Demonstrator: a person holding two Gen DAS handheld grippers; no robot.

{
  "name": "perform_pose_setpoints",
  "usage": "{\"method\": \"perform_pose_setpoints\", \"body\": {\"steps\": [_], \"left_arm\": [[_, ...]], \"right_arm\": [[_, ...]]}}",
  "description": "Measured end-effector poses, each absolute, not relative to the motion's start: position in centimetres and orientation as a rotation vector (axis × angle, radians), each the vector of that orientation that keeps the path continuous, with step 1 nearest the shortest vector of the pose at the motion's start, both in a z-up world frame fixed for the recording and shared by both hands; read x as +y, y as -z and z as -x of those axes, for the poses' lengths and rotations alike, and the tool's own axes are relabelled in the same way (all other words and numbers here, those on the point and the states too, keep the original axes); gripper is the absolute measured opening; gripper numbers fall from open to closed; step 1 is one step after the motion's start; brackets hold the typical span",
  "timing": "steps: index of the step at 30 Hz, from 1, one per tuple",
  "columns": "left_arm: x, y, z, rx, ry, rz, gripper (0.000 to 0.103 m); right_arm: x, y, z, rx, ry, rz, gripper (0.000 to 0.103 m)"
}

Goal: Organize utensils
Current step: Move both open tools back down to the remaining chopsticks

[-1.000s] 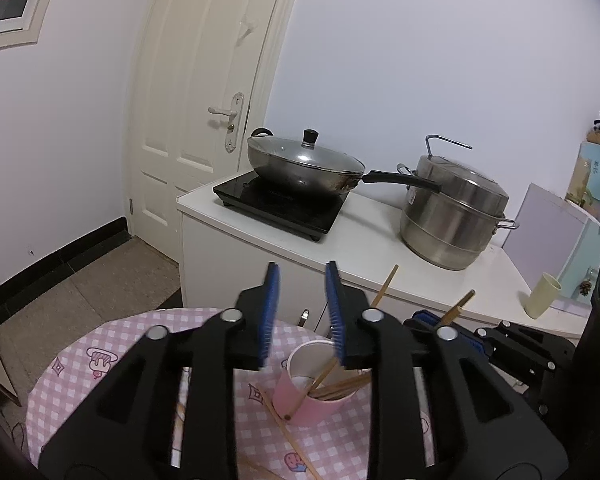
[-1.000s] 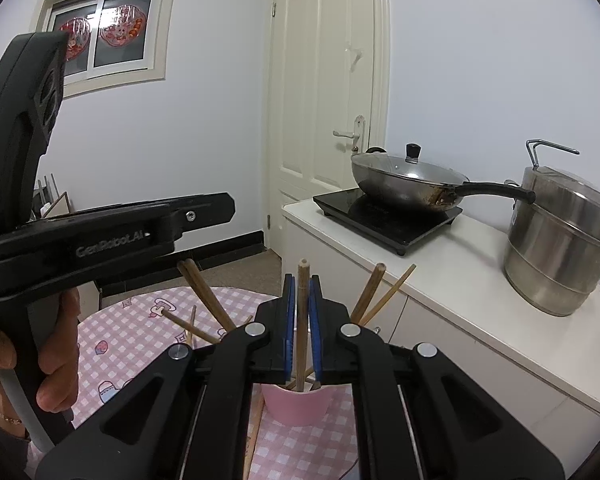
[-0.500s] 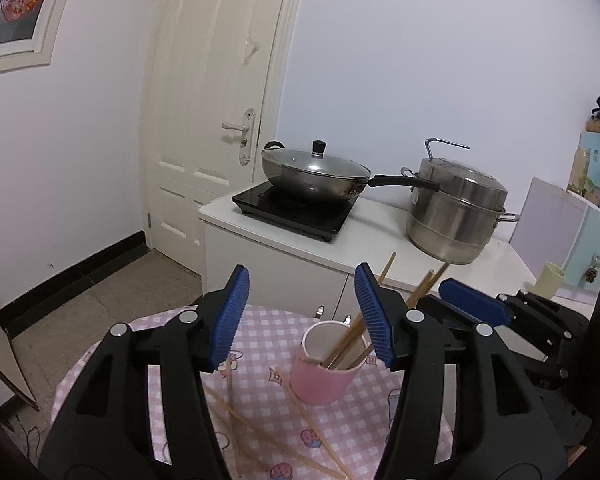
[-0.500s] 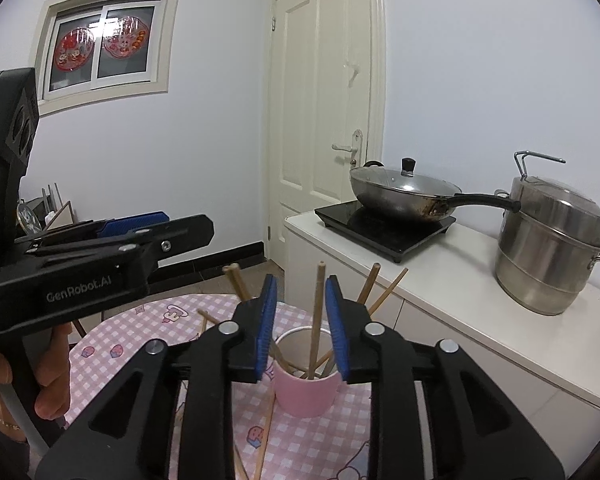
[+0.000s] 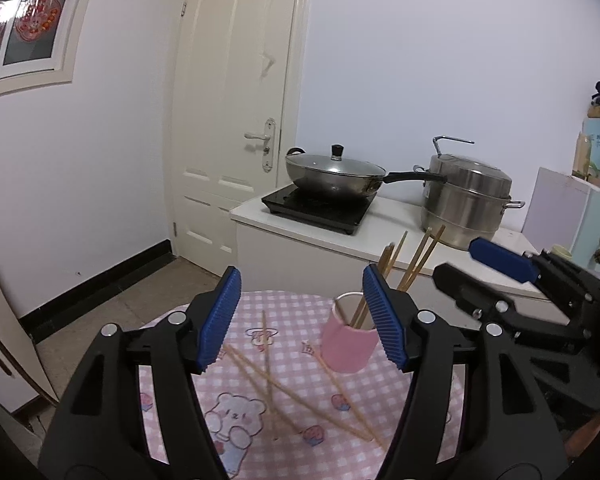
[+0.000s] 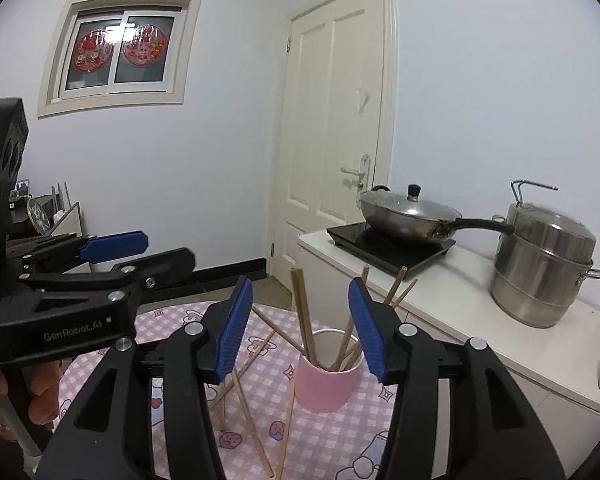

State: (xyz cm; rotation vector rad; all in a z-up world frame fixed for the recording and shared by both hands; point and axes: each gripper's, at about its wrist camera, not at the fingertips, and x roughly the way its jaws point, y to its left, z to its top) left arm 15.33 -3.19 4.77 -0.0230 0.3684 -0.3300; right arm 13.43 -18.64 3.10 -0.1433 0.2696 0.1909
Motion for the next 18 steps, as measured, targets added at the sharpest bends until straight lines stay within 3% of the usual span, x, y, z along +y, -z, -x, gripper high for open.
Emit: {"method": "perform_pose_setpoints", "body": {"steps": [10, 18], "left_arm": [[-0.1, -2.3, -13.7, 0.356, 0.278, 0.022, 0.074], [3.3, 2.1, -15.8, 0.483, 0.240, 0.073, 0.075]], "right_arm": [[-15.4, -0.7, -12.8, 0.242, -0.217, 0.201, 0.058], [-13.7, 2.7, -14.6, 0.330, -0.272, 0.203, 0.059]]}}
